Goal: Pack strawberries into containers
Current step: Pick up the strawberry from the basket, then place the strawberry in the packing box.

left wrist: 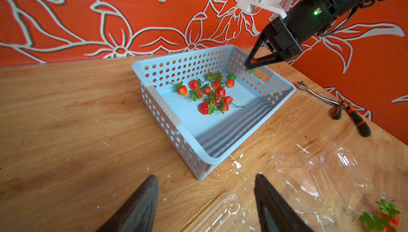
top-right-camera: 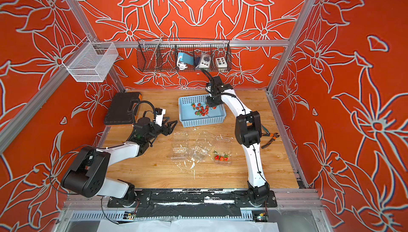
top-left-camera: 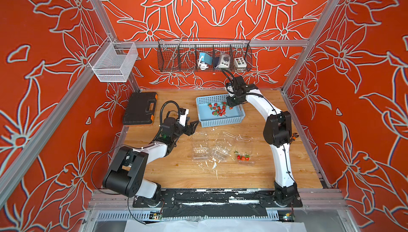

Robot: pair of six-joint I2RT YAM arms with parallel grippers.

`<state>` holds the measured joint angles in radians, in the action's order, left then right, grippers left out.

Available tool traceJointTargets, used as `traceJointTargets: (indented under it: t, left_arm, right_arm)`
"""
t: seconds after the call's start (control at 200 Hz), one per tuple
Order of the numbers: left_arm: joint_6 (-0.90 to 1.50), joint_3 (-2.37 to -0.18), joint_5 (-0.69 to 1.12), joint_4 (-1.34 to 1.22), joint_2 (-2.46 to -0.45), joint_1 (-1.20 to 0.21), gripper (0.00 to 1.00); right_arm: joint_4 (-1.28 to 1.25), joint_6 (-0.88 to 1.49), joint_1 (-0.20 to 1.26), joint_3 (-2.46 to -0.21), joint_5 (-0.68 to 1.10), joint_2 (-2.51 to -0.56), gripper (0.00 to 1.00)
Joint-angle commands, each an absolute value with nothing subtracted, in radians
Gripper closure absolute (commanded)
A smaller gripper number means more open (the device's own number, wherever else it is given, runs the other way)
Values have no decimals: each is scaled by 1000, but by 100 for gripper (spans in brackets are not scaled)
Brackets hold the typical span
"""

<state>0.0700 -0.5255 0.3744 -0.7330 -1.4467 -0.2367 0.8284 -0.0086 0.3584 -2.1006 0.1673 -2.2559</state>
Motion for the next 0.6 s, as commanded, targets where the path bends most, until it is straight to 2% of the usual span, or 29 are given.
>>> traceJointTargets:
  t: [0.0,0.355,0.591]
  left_arm:
    - [60,-545,374,-733,-1440,-242,32]
    - [68,-537,379,-745,-1433,-242,32]
    - [67,-535,376,-744,-1428,-242,32]
  right_arm:
    - [804,7,357,-2031,212,-2156,94]
    - [621,115,413,-1369,204,-1637,92]
    - [653,191,470,-1074,176,-1354,91]
